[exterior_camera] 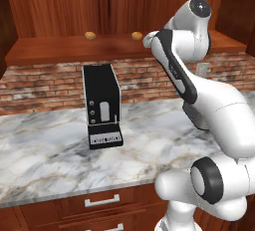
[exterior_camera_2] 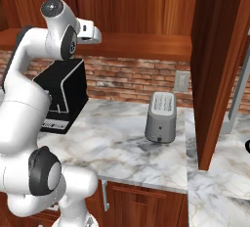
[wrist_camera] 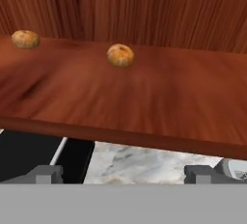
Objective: Pick the tangerines from the cabinet and place them in one bowl. Pick the broccoli from the sink and place it in the other bowl.
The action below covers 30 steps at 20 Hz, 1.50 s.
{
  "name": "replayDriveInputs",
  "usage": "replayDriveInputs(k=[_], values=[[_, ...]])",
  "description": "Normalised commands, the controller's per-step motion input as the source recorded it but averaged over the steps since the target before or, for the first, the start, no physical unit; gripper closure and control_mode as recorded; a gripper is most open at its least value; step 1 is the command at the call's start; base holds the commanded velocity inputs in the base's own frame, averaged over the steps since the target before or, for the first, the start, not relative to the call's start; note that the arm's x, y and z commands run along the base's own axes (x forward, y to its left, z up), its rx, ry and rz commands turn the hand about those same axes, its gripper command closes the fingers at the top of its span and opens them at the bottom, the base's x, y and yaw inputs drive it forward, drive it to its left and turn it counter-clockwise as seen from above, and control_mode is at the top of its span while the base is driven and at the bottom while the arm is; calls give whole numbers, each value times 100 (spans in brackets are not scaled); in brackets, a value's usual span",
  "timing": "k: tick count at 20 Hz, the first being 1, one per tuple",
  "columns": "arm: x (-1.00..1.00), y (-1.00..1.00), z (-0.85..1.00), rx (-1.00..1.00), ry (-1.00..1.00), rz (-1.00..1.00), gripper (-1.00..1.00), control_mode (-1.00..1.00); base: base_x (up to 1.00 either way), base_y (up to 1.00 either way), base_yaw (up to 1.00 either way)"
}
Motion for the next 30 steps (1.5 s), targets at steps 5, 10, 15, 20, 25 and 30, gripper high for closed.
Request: replayDriveInputs(k=[5,10,15,20,25,30], values=[[30,11,-3,-1,-9,-7,-100,-100,0,0,0],[10,2,-2,0,-25,-4,-100,-100,0,0,0],[15,0,0,0,-4,-4,-100,-100,0,0,0],[19,0,5,0,12,-1,-100,-100,0,0,0],[32,0,2,0,6,0,-100,-100,0,0,0],[38,2,-3,2,-1,0,-100,-100,0,0,0]])
